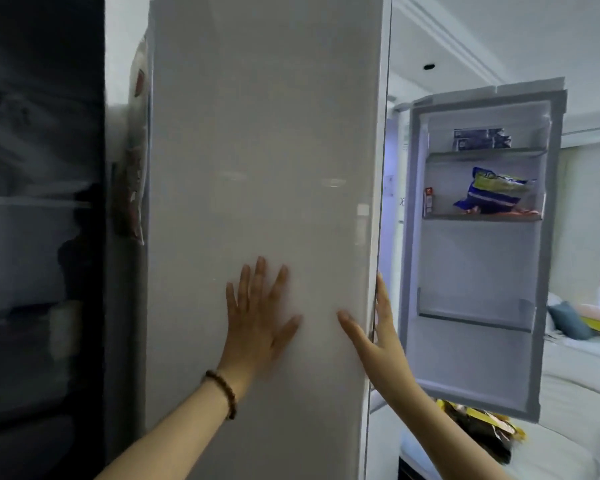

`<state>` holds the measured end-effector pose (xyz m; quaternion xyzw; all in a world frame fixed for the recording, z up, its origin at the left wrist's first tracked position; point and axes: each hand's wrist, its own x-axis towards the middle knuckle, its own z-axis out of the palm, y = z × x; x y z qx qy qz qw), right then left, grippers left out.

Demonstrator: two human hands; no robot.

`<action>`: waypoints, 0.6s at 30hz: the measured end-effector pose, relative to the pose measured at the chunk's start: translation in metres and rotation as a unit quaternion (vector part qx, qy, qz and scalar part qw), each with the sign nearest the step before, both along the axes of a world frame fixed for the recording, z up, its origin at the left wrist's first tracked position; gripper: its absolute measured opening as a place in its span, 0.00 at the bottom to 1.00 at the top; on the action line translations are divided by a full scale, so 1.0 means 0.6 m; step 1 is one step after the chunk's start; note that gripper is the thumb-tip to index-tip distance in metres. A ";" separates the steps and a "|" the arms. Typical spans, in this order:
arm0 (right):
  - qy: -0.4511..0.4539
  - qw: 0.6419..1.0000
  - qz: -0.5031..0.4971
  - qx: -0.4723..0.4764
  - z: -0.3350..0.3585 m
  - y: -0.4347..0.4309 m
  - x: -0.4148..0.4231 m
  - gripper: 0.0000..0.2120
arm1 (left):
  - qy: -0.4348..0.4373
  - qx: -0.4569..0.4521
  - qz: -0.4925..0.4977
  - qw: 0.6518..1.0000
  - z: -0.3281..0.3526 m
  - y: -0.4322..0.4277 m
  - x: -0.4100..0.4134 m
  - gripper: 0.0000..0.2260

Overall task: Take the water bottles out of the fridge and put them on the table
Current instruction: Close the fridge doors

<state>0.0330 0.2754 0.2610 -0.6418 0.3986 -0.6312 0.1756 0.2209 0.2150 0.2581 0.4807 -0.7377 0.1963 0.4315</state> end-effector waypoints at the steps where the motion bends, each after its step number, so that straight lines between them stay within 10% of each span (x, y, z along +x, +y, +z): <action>1: -0.017 1.000 0.002 -0.001 0.001 -0.019 -0.005 0.41 | 0.004 -0.022 0.000 1.000 -0.004 -0.023 -0.012 0.30; 18: -0.062 0.996 0.065 -0.013 -0.004 -0.417 -0.069 0.38 | -0.024 -0.112 0.184 0.976 -0.027 -0.323 -0.110 0.28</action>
